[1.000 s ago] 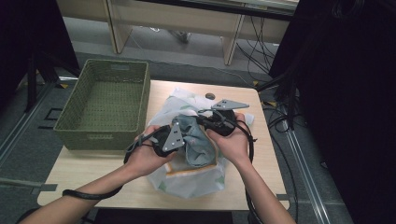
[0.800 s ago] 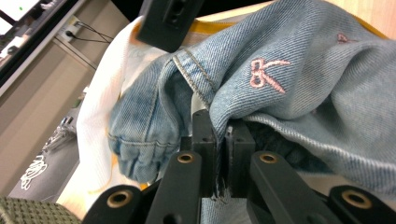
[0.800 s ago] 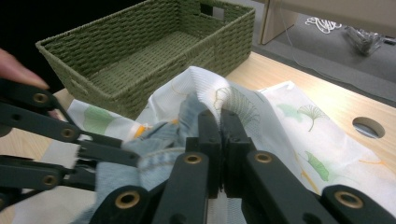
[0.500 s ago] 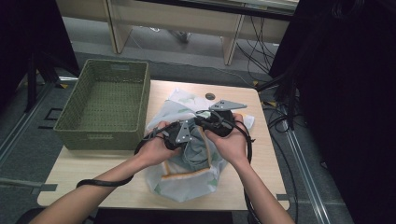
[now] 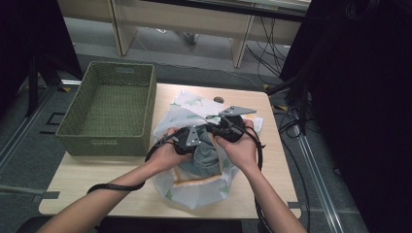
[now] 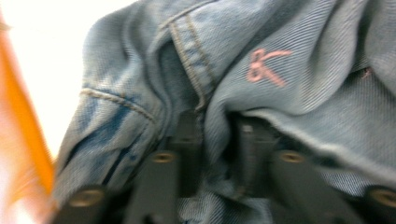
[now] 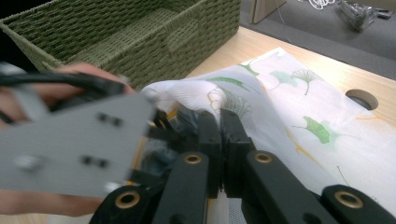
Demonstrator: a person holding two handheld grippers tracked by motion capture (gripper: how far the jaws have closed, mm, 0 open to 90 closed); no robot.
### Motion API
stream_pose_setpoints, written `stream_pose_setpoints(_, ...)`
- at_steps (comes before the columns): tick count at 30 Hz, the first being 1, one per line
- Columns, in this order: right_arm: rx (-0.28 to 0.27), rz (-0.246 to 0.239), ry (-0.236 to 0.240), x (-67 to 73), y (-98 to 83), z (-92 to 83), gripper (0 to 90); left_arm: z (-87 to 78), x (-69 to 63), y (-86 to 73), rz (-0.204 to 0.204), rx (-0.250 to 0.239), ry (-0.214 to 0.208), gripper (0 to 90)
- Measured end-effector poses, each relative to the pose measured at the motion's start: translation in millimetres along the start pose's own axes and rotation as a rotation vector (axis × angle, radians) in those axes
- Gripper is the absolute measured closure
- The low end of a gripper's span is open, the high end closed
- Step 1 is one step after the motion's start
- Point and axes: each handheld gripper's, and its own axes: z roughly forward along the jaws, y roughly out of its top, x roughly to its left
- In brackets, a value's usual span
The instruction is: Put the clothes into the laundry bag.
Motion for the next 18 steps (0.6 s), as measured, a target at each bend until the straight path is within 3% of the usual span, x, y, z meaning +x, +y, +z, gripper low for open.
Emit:
stream_pose_setpoints(2,0.002,0.006,-0.002,-1.0,-0.3,0.5,89.8,-12.2,0.2,1.0,0.011,-0.029,-0.019,54.7)
stream_pose_setpoints(5,0.001,0.003,-0.009,-2.8,-0.3,0.3,89.8,-32.4,-2.7,3.2,0.047,-0.058,-0.031,50.8)
stream_pose_setpoints(8,-0.001,0.006,-0.011,-3.1,-0.1,-0.2,89.8,-50.9,-9.2,5.0,0.080,-0.081,-0.065,51.6)
stream_pose_setpoints(10,-0.002,0.003,-0.012,-2.6,0.2,-0.1,89.8,-58.9,-18.5,6.2,0.088,-0.102,-0.116,57.9)
stream_pose_setpoints(14,0.000,0.004,-0.008,-1.2,0.5,0.8,89.8,-50.9,-37.1,9.8,0.093,-0.117,-0.205,64.2)
stream_pose_setpoints(17,0.005,0.020,-0.009,0.4,0.0,-0.1,89.8,-31.7,-46.7,11.9,0.125,-0.086,-0.208,69.0)
stream_pose_setpoints(18,0.000,0.003,-0.005,-0.5,0.1,0.1,89.8,-24.2,-47.4,11.6,0.128,-0.072,-0.200,70.5)
